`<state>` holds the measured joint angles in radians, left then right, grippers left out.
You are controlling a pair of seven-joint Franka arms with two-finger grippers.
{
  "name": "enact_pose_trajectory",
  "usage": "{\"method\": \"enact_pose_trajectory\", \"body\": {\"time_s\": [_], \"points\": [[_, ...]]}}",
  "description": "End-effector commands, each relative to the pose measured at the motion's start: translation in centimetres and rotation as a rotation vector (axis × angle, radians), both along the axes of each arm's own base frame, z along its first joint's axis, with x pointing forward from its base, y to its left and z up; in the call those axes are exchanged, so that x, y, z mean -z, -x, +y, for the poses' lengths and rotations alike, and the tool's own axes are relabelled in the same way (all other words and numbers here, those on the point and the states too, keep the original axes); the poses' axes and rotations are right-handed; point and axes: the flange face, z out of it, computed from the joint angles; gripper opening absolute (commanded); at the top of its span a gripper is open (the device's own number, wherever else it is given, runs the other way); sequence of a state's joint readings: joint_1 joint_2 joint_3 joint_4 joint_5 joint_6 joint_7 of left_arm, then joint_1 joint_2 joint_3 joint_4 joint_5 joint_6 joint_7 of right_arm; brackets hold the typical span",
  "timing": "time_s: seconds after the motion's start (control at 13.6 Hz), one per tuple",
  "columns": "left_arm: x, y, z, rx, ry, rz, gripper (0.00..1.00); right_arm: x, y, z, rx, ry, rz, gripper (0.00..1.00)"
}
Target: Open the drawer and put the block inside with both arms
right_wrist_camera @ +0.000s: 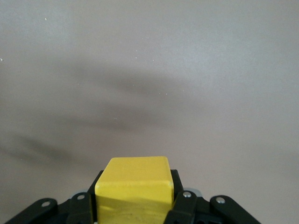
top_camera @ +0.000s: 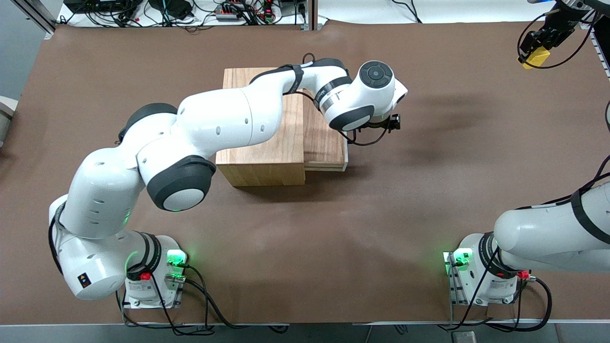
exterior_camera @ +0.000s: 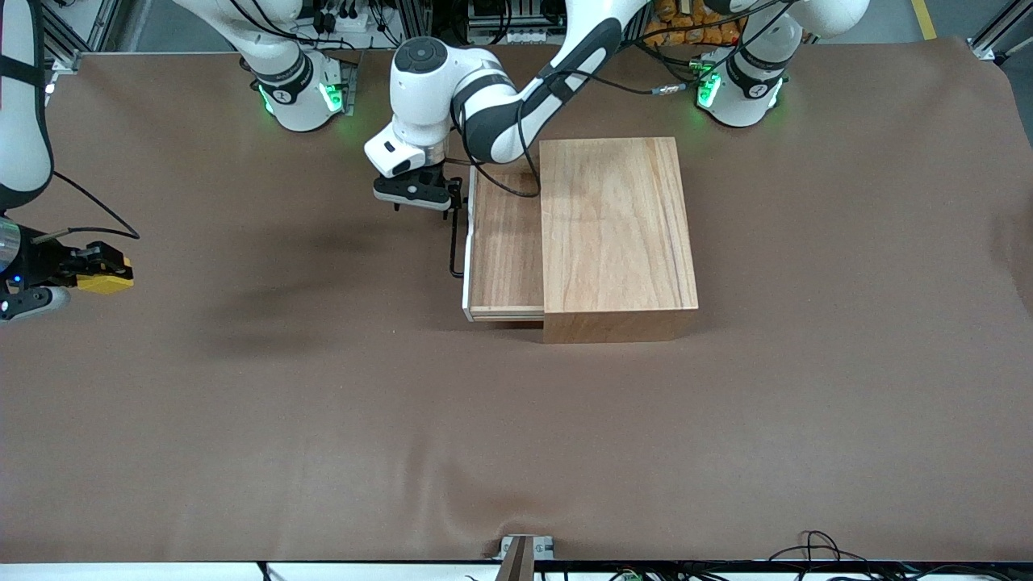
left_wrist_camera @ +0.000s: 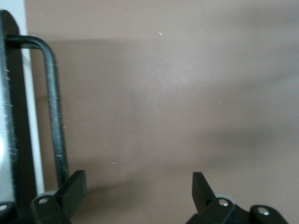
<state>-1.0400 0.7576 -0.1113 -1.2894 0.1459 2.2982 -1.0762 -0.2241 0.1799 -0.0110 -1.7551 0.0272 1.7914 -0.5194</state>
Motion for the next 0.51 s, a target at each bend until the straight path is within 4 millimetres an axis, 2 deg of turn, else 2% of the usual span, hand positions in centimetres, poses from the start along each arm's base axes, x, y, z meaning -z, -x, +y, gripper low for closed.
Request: {"method": "enact_pose_trajectory", "body": {"time_s": [0.0, 0.15, 0.44], "points": [[-0.4, 0.4, -0.9, -0.006, 0.032, 0.005, 1.0, -2.6, -0.7, 0.6, -0.01, -0.052, -0.008, 0.17], [-2.0, 0.8, -1.1, -0.01, 0.056, 0.016, 1.0, -4.7, -1.3, 0.9, 0.0, -0.089, 0.007, 0.17], [-7.8, -1.0, 0.8, -0.063, 0.092, 0.046, 1.0, -7.3, -2.8, 3.4, 0.056, -0.124, 0.003, 0.17]]}}
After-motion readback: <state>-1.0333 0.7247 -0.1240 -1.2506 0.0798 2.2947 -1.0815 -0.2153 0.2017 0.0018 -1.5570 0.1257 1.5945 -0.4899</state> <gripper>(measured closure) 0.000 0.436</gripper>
